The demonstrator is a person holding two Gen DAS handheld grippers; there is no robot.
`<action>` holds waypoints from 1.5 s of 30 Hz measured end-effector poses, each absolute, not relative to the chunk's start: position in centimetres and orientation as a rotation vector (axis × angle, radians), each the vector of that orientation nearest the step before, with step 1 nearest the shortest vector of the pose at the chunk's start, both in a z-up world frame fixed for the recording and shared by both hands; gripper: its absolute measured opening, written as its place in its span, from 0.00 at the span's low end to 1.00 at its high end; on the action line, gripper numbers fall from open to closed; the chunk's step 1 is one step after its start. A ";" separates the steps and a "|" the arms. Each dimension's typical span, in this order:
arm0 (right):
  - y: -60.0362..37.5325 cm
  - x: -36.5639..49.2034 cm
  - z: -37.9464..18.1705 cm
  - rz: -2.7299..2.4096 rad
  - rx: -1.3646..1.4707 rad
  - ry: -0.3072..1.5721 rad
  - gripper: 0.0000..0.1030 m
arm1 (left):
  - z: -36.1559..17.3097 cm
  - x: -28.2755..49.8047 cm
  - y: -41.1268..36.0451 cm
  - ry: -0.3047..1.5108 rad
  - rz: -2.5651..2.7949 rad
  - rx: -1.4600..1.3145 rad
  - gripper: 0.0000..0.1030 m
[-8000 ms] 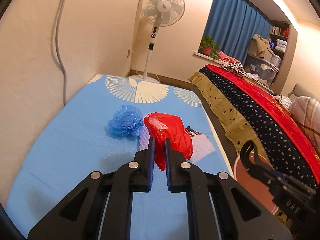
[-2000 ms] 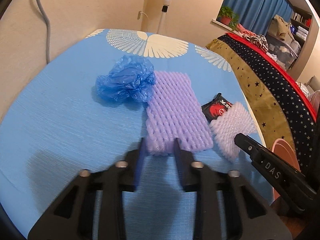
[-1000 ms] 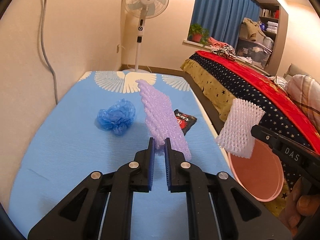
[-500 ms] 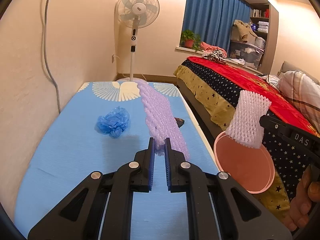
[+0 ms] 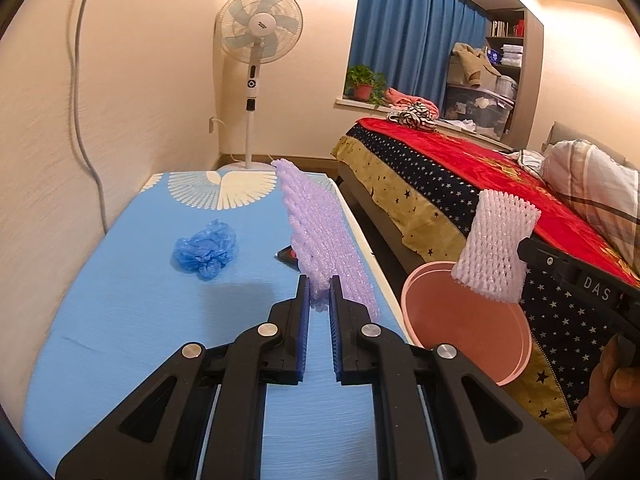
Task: Collect trash
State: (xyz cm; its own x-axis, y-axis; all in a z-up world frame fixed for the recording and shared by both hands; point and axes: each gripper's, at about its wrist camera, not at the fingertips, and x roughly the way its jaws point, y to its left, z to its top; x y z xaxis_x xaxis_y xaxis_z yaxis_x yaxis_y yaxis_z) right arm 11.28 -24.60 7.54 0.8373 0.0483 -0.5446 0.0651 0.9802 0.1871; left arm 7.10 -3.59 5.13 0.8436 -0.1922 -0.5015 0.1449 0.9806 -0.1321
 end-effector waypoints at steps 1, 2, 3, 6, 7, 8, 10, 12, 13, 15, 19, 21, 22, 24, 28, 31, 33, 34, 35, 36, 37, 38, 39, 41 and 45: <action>-24.7 11.2 7.6 -0.012 0.201 0.578 0.07 | 5.1 7.1 -3.7 0.538 -0.180 -0.091 0.09; -24.8 11.2 7.6 -0.017 0.198 0.576 0.07 | 5.0 7.1 -3.8 0.538 -0.183 -0.092 0.09; -25.0 11.2 7.5 -0.022 0.197 0.575 0.07 | 5.0 7.1 -4.0 0.538 -0.185 -0.092 0.09; -25.4 11.3 7.4 -0.034 0.201 0.577 0.07 | 5.0 7.2 -4.4 0.535 -0.195 -0.093 0.09; -25.6 11.3 7.3 -0.039 0.201 0.577 0.07 | 5.0 7.2 -4.6 0.533 -0.199 -0.093 0.09; -25.7 11.3 7.3 -0.041 0.200 0.576 0.07 | 4.9 7.2 -4.8 0.532 -0.202 -0.093 0.09; -26.0 11.3 7.1 -0.048 0.201 0.577 0.07 | 4.9 7.2 -5.0 0.531 -0.209 -0.091 0.09; -26.3 11.3 7.0 -0.055 0.204 0.578 0.07 | 4.7 7.3 -5.4 0.531 -0.217 -0.088 0.09; -26.5 11.4 6.9 -0.062 0.205 0.578 0.07 | 4.7 7.3 -5.5 0.531 -0.220 -0.087 0.09; -26.8 11.4 6.8 -0.071 0.209 0.577 0.07 | 4.7 7.5 -5.8 0.532 -0.225 -0.087 0.09; -27.4 11.4 6.7 -0.100 0.216 0.570 0.07 | 4.5 7.7 -6.4 0.532 -0.237 -0.084 0.09; -27.7 11.4 6.7 -0.112 0.221 0.568 0.07 | 4.5 7.8 -6.6 0.532 -0.243 -0.084 0.09; -27.8 11.4 6.7 -0.118 0.222 0.567 0.07 | 4.4 7.9 -6.8 0.532 -0.246 -0.083 0.09; -28.2 11.5 6.5 -0.128 0.227 0.566 0.07 | 4.3 8.0 -7.1 0.532 -0.251 -0.081 0.09; -28.6 11.5 6.4 -0.141 0.230 0.563 0.07 | 4.1 8.2 -7.5 0.534 -0.260 -0.081 0.09; -28.8 11.6 6.3 -0.150 0.236 0.562 0.07 | 4.0 8.3 -7.8 0.535 -0.266 -0.080 0.09; -28.9 11.7 6.2 -0.153 0.236 0.563 0.07 | 3.9 8.3 -8.1 0.536 -0.271 -0.079 0.09; -29.0 11.7 6.2 -0.155 0.237 0.563 0.07 | 3.8 8.3 -8.2 0.537 -0.274 -0.078 0.09; -29.1 11.8 6.1 -0.158 0.239 0.563 0.07 | 3.8 8.4 -8.3 0.538 -0.276 -0.078 0.09; -29.2 11.8 6.1 -0.159 0.239 0.564 0.07 | 3.7 8.4 -8.4 0.539 -0.278 -0.077 0.09; -29.2 11.8 6.0 -0.162 0.240 0.564 0.07 | 3.6 8.5 -8.5 0.540 -0.280 -0.076 0.09; -29.3 11.9 6.0 -0.164 0.242 0.565 0.07 | 3.6 8.6 -8.6 0.541 -0.281 -0.076 0.09; -29.3 11.9 5.9 -0.166 0.244 0.566 0.07 | 3.5 8.6 -8.7 0.542 -0.283 -0.076 0.09; -29.5 12.0 5.9 -0.169 0.245 0.566 0.07 | 3.4 8.7 -8.7 0.543 -0.284 -0.078 0.09; -29.5 12.1 5.8 -0.174 0.246 0.568 0.07 | 3.3 8.9 -9.0 0.545 -0.289 -0.078 0.09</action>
